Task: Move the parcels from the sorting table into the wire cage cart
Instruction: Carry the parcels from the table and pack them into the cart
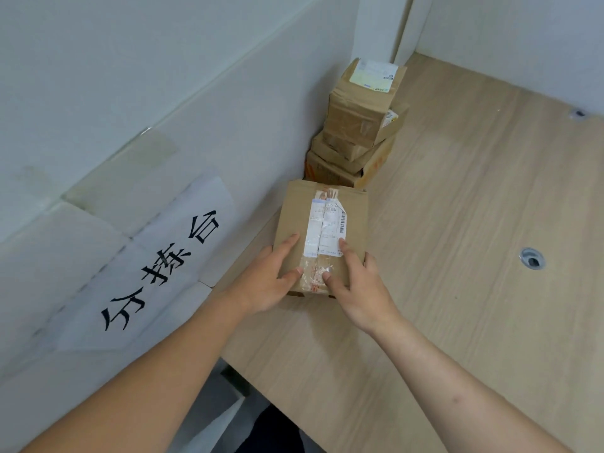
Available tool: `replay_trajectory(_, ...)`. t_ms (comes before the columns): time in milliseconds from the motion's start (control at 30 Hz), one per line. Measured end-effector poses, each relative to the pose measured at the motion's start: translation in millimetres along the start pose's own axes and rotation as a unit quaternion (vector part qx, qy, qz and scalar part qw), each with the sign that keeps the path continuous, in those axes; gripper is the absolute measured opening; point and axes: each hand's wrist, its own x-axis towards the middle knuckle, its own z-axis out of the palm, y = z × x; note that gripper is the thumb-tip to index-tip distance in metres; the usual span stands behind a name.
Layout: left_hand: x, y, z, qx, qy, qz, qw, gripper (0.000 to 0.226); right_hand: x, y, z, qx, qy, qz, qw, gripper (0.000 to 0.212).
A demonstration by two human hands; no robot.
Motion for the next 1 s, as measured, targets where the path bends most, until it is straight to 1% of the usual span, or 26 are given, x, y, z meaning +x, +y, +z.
replay_trajectory(200, -71.6, 27.0, 7.9, 0.005, 0.083, 0.022, 0.996, 0.073, -48.0, -12.8, -31.2, -0.03, -0.017, -0.072, 0.997, 0.073)
replay_trajectory(333, -117.1, 35.4, 20.5, -0.02, 0.126, 0.014, 0.992, 0.074, -82.7, -19.2, -43.6, -0.054, -0.035, -0.114, 0.991, 0.075)
replay_trajectory(467, -159.5, 34.6, 38.7, -0.035, 0.17, -0.022, 0.985, 0.075, -114.1, -23.9, -44.4, -0.069, -0.055, -0.149, 0.985, 0.075)
replay_trajectory(733, -242.9, 17.4, 71.1, -0.074, 0.208, -0.077, 0.972, 0.075, -173.0, -30.9, -19.0, -0.092, -0.099, -0.187, 0.973, 0.074)
replay_trajectory(900, -295.6, 3.5, 87.4, -0.081, 0.202, -0.119, 0.969, 0.077, -210.1, -30.3, 5.4, -0.099, -0.13, -0.189, 0.968, 0.076)
replay_trajectory(1000, -327.3, -4.5, 101.8, -0.086, 0.199, -0.123, 0.968, 0.079, -236.2, -24.8, 23.0, -0.113, -0.143, -0.19, 0.965, 0.079)
